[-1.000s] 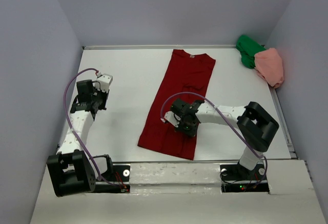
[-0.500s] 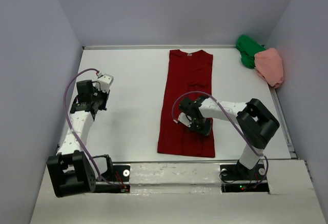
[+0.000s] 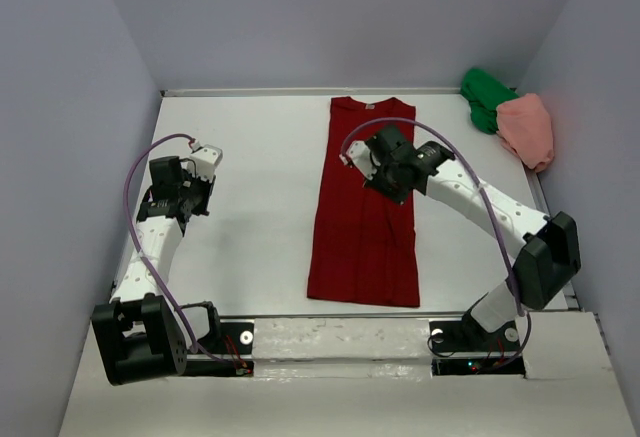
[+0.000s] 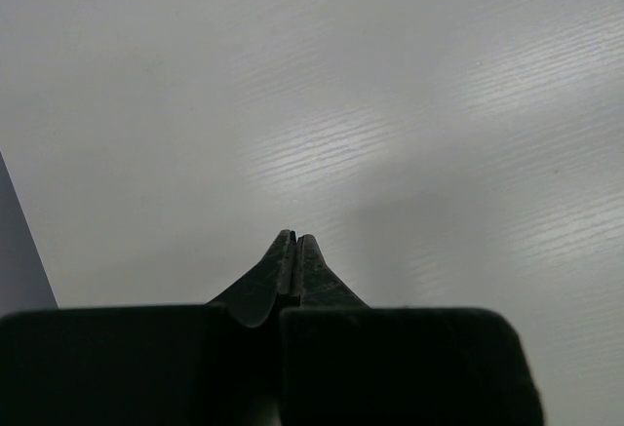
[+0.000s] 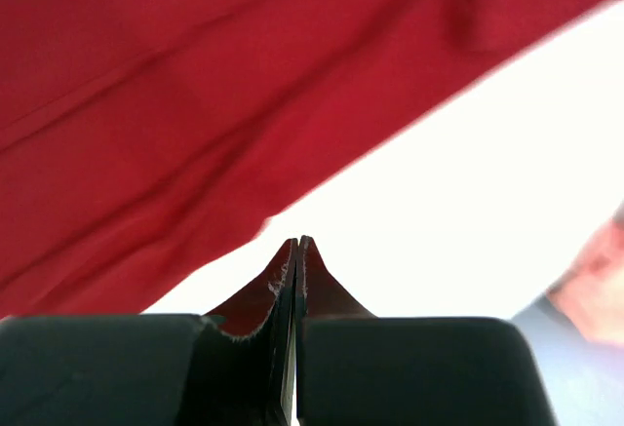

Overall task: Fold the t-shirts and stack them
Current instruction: Rotate the tshirt 90 degrees

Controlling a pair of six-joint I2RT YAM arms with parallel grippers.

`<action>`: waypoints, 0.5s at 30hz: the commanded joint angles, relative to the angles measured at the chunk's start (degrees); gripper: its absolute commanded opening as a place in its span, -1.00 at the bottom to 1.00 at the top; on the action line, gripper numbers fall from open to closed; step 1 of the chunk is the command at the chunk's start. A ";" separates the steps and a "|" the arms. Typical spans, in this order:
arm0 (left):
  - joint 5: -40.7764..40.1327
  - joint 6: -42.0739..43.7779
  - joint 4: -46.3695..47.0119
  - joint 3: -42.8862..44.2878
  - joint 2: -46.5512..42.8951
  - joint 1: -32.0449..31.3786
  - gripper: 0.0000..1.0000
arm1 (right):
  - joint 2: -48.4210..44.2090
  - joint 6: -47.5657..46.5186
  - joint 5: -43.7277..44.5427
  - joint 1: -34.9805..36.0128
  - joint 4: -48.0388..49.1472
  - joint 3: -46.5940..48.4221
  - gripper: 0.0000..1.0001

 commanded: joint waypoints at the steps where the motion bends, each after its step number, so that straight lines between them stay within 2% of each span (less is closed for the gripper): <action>1: 1.06 0.73 0.20 0.41 -0.71 0.27 -1.00 | 6.42 -1.81 11.05 -8.75 12.91 3.54 -1.00; 3: 0.97 0.73 0.29 0.41 0.08 0.19 -1.00 | 11.62 -1.55 13.08 -12.29 13.89 7.31 -1.00; 6: 0.62 0.56 0.37 0.50 1.31 0.19 -1.00 | 21.38 -1.29 11.61 -18.08 13.80 16.10 -1.00; 11: -0.35 0.47 0.46 0.50 2.20 0.19 -1.00 | 34.20 -2.16 8.79 -22.41 13.45 29.18 -1.00; 15: -0.78 0.29 0.64 0.41 2.20 0.19 -1.00 | 40.71 -2.43 6.77 -24.08 12.58 37.88 -1.00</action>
